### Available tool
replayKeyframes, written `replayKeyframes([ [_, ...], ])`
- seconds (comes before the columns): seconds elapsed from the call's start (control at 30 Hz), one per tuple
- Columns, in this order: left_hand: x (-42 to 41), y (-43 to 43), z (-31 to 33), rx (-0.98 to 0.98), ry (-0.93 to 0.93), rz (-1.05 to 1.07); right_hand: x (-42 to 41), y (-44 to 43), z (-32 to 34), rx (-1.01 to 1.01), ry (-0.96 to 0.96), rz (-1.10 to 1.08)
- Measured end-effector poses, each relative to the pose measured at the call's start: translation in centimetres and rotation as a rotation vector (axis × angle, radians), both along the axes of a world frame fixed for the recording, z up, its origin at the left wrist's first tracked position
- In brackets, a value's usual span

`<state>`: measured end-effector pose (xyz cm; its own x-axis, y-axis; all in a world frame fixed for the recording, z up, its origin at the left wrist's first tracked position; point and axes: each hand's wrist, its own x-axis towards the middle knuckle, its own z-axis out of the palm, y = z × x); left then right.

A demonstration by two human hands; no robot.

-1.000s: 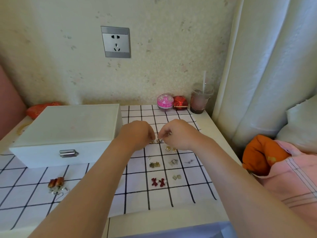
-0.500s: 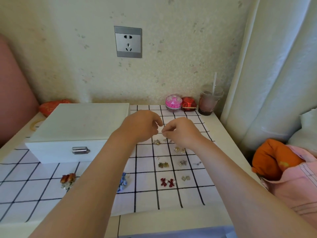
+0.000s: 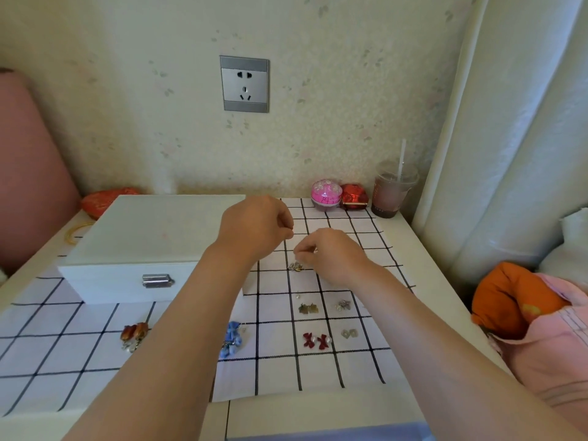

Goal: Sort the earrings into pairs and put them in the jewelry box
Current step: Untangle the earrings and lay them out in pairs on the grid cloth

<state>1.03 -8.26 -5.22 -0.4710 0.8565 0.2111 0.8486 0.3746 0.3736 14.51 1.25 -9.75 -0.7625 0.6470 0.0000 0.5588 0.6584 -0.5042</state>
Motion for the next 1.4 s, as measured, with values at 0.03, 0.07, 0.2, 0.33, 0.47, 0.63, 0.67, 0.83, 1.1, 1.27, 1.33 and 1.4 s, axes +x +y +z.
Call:
replayKeyframes([
  [0.03,-0.1,0.0,-0.1,-0.005,-0.007,-0.003,-0.2,-0.2,-0.2,0.025,-0.054,0.016],
  [0.07,-0.2,-0.1,-0.2,-0.01,-0.017,-0.008,-0.4,-0.4,-0.3,0.045,-0.093,0.023],
  [0.2,-0.4,-0.3,-0.5,-0.018,-0.052,-0.041,-0.8,-0.3,-0.2,0.067,-0.087,-0.016],
  [0.33,-0.7,-0.6,-0.7,-0.02,-0.067,-0.08,-1.1,0.0,-0.1,-0.008,0.063,-0.105],
  [0.47,-0.8,-0.8,-0.8,-0.008,-0.057,-0.107,-1.5,0.3,-0.5,-0.011,0.087,-0.112],
  [0.63,-0.9,-1.0,-1.0,0.006,-0.036,-0.139,-1.4,0.4,-0.7,0.025,0.043,-0.078],
  [0.67,-1.0,-1.0,-1.0,0.009,-0.036,-0.143,-1.3,0.5,-0.6,0.042,0.052,-0.087],
  [0.83,-1.3,-1.0,-1.1,0.041,-0.057,-0.148,-0.1,0.9,0.8,0.155,0.032,-0.054],
  [1.1,-0.7,-1.0,-1.1,0.015,-0.076,-0.155,-0.6,-0.3,0.3,0.181,-0.177,0.082],
  [1.27,-0.5,-1.1,-1.0,0.013,-0.079,-0.152,0.9,0.6,1.2,0.096,-0.029,-0.016],
  [1.33,-0.1,-0.9,-0.9,0.014,-0.101,-0.155,2.1,1.4,1.8,0.09,0.026,-0.057],
  [1.4,0.9,-0.5,-0.8,0.012,-0.122,-0.175,3.7,2.3,2.1,0.096,0.045,-0.088],
])
